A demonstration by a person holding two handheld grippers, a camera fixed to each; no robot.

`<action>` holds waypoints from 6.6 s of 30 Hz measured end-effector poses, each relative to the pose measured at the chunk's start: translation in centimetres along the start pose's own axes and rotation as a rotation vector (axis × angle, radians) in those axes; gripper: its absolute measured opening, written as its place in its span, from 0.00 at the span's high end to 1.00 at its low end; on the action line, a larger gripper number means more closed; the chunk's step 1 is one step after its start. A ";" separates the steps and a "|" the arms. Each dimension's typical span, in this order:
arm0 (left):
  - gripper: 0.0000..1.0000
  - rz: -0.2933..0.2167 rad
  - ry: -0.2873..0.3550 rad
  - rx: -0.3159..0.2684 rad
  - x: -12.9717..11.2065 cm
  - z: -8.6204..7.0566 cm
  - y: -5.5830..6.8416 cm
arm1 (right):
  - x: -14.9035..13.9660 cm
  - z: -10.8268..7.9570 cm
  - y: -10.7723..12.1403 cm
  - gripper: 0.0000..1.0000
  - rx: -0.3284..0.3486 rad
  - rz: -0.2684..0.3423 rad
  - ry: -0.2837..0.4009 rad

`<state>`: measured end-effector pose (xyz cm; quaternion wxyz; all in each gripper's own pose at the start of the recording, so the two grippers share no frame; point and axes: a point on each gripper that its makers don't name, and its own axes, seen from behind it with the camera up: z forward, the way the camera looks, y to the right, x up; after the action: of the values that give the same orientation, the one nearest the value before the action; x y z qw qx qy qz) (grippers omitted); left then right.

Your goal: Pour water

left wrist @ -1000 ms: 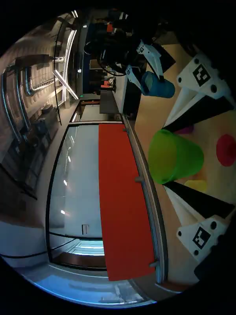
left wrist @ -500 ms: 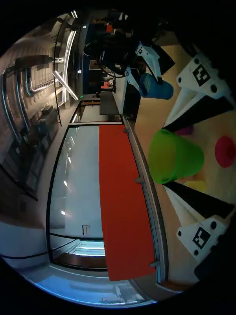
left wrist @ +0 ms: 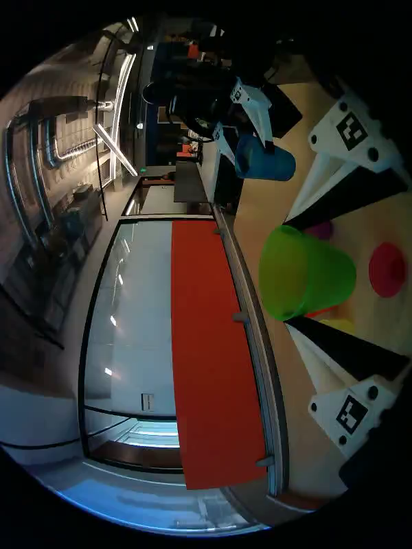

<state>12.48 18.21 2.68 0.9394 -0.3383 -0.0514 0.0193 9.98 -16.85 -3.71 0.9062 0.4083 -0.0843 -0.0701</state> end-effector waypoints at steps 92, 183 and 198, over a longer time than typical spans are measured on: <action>0.12 -0.014 -0.007 -0.042 -1.0 -2.2 2.0 | 14.2 9.2 -0.8 0.10 0.112 -0.418 0.144; 0.12 -0.028 0.002 -0.066 -0.4 -1.5 2.5 | 19.4 14.4 2.4 0.10 -0.026 -1.134 0.138; 0.13 -0.031 0.005 -0.066 -0.4 -1.7 2.5 | 19.6 14.7 2.5 0.10 -0.041 -1.184 0.144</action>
<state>12.30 19.07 -0.24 0.9281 -0.3683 -0.0551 0.0025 26.21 -29.74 9.66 0.7241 0.3721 0.2209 -0.5371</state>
